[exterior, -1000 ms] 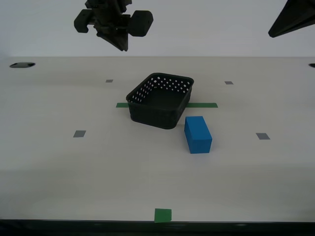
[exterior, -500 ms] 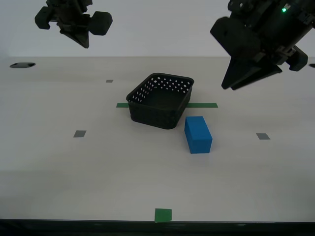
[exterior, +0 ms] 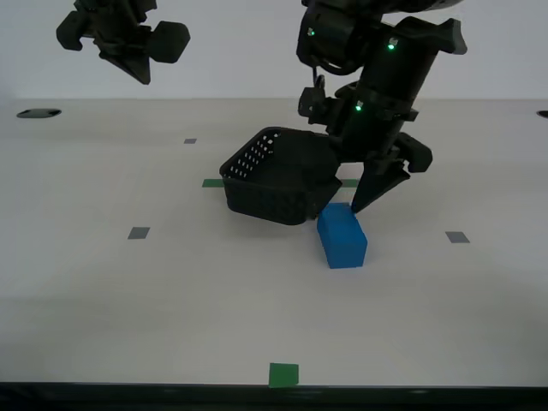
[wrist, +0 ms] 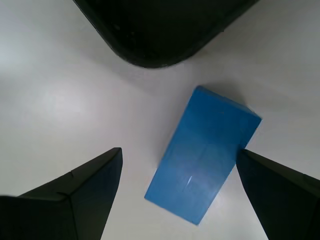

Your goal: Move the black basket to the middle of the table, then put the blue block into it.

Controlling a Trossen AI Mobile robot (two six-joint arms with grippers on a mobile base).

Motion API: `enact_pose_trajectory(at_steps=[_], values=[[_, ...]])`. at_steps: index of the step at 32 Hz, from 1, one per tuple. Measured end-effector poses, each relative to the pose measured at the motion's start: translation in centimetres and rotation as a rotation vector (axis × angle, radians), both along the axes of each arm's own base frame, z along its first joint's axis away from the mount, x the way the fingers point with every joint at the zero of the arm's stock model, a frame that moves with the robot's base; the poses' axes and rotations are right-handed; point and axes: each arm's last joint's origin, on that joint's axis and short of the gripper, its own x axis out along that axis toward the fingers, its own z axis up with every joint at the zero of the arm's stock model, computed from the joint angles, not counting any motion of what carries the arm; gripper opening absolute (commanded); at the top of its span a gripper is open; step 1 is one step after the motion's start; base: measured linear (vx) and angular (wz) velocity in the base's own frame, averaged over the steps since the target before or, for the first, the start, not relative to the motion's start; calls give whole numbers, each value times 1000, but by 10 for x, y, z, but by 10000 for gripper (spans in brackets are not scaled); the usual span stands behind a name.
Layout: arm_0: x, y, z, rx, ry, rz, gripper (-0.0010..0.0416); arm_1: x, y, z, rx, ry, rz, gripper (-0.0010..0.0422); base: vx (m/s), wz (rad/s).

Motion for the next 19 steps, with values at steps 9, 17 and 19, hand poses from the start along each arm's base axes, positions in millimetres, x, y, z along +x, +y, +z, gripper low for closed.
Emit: enact_pose_trajectory(at_steps=[9, 17, 19], values=[[-1, 5, -21, -75, 22, -6, 337, 1, 2, 0, -18, 3, -29, 0, 0, 0], [-1, 4, -22, -89, 6, -26, 341, 1, 2, 0, -18, 3, -27, 0, 0, 0], [0, 4, -22, -96, 0, -47, 344, 1, 2, 0, -18, 3, -27, 0, 0, 0]])
